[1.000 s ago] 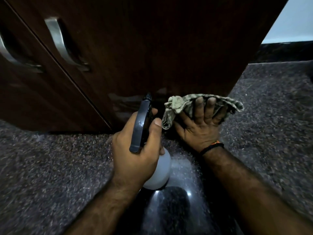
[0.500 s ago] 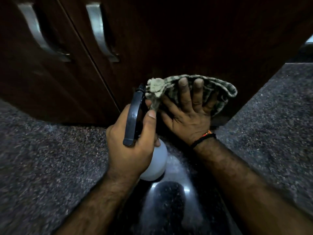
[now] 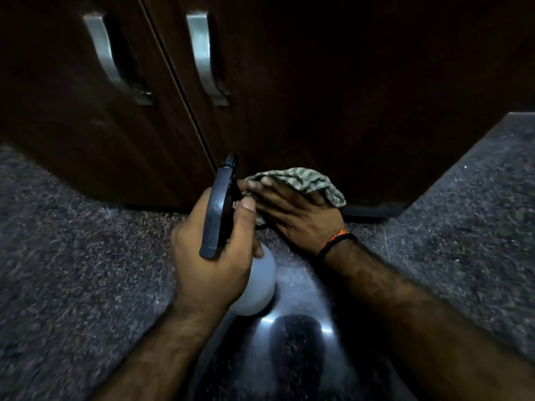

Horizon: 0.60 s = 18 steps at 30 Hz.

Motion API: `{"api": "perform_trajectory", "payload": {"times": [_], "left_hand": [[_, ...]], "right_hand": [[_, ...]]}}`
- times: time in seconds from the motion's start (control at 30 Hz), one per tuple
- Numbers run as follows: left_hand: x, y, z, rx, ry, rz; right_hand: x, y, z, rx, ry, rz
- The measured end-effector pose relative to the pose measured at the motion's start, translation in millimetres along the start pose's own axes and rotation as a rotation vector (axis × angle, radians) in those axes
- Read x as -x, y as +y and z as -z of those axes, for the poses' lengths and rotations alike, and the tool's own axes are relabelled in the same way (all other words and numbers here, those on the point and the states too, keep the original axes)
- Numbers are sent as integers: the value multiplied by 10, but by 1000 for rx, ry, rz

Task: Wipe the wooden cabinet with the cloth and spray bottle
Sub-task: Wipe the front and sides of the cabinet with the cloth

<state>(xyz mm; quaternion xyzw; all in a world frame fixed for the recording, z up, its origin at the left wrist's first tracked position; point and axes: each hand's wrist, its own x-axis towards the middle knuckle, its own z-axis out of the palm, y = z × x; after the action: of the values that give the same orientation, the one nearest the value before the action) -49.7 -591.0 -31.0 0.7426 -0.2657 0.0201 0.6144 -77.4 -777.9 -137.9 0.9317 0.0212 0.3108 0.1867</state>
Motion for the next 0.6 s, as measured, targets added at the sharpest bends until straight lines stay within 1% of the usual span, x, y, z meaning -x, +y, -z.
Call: {"api": "perform_trajectory", "payload": {"times": [0.2, 0.27, 0.43, 0.6], "left_hand": [[125, 54, -425, 61, -73, 20], [152, 96, -599, 76, -89, 16], [203, 205, -916, 119, -120, -8], [227, 261, -976, 132, -148, -20]], "right_hand": [[510, 422, 67, -54, -69, 27], [710, 616, 132, -21, -92, 36], [1136, 1042, 291, 57, -83, 51], [1206, 1110, 279, 131, -85, 82]]}}
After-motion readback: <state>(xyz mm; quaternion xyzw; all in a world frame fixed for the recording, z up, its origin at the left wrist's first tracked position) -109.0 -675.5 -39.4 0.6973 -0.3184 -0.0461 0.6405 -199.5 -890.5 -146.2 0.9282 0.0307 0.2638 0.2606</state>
